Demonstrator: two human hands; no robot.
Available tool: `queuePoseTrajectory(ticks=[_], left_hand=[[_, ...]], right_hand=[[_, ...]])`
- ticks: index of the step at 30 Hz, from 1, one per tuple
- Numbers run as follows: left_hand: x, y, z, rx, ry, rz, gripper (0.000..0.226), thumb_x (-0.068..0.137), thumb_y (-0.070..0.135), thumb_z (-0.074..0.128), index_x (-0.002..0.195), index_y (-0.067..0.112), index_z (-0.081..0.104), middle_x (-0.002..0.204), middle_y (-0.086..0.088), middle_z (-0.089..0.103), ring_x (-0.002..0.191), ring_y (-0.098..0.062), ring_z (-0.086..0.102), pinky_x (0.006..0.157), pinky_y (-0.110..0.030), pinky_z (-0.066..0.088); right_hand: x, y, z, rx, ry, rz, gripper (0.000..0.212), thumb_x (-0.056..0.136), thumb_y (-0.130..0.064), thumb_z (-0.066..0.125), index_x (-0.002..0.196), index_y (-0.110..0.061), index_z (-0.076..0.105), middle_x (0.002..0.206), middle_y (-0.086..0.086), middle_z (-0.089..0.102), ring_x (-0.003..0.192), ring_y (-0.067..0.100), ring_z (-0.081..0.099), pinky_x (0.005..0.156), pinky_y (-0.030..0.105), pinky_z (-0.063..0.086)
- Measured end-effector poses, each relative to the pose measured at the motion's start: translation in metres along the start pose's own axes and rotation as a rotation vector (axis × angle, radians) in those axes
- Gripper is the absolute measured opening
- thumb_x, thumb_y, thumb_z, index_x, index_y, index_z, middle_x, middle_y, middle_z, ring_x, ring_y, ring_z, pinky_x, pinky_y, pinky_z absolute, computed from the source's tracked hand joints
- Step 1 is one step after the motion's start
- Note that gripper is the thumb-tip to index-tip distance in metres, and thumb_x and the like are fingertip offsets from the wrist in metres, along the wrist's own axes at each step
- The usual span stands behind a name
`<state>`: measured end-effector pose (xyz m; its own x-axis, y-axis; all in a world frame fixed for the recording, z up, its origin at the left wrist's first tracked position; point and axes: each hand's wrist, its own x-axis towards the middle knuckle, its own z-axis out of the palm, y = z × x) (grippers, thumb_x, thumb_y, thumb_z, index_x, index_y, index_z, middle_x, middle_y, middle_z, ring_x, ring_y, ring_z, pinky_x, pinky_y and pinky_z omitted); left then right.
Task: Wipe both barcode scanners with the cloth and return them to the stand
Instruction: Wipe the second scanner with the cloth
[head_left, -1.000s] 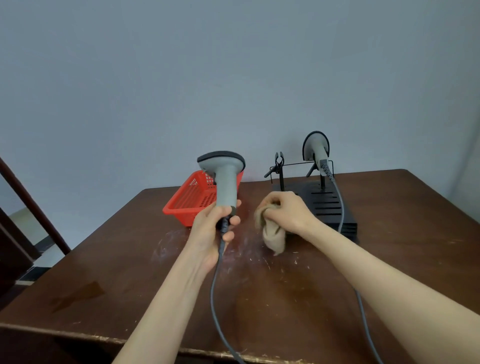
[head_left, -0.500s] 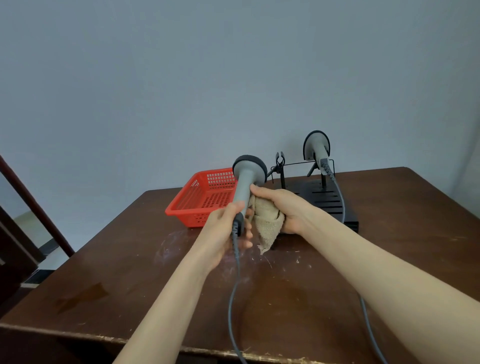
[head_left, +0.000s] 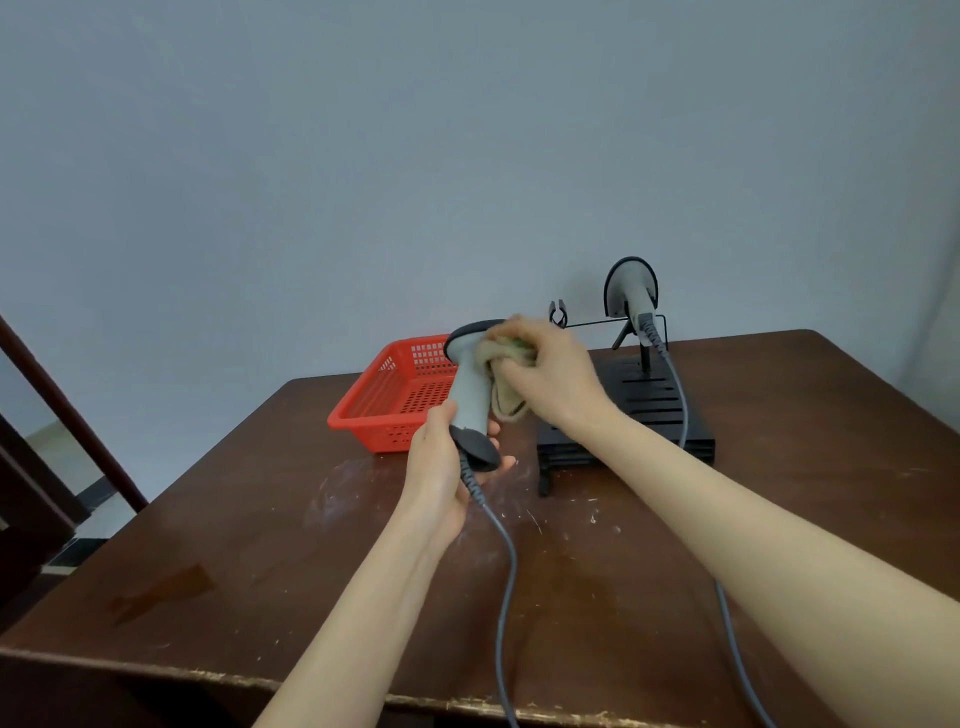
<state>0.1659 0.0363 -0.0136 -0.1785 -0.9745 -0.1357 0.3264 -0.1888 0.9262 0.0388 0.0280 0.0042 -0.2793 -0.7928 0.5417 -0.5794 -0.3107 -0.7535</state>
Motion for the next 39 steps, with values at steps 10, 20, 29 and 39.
queuePoseTrajectory(ticks=[10,20,29,39], left_hand=[[0.001,-0.009,0.005,0.035,-0.006,0.041,0.029,0.100,0.034,0.041,0.101,0.010,0.056,0.071,-0.010,0.059,0.052,-0.016,0.058,0.046,-0.030,0.053],[0.005,-0.016,0.004,-0.003,-0.015,0.023,0.039,0.099,0.039,0.040,0.116,0.010,0.060,0.075,-0.008,0.067,0.054,-0.016,0.064,0.045,-0.028,0.051],[0.005,-0.018,0.002,-0.245,-0.058,-0.037,0.026,0.100,0.027,0.044,0.091,0.014,0.064,0.069,-0.007,0.073,0.060,-0.019,0.070,0.048,-0.028,0.054],[0.017,-0.008,-0.011,-0.591,-0.085,-0.221,0.045,0.098,0.044,0.038,0.103,0.000,0.050,0.062,-0.007,0.054,0.039,-0.011,0.050,0.036,-0.018,0.046]], right_hand=[[0.005,-0.006,-0.001,-0.275,-0.161,-0.136,0.025,0.087,-0.009,0.055,0.104,-0.017,0.073,0.111,0.001,0.062,0.107,0.020,0.056,0.093,0.034,0.045],[0.001,-0.015,-0.001,-0.285,-0.273,-0.182,0.021,0.088,-0.013,0.055,0.099,-0.017,0.073,0.106,-0.002,0.064,0.104,0.015,0.058,0.085,0.027,0.044],[-0.016,-0.012,0.006,-0.220,-0.467,-0.221,0.020,0.084,-0.016,0.059,0.097,-0.021,0.074,0.104,-0.002,0.068,0.102,0.014,0.060,0.087,0.038,0.049],[-0.023,0.031,-0.016,-0.506,-0.397,-0.005,0.021,0.082,-0.015,0.054,0.095,-0.025,0.068,0.102,0.000,0.065,0.100,0.023,0.060,0.086,0.035,0.048]])
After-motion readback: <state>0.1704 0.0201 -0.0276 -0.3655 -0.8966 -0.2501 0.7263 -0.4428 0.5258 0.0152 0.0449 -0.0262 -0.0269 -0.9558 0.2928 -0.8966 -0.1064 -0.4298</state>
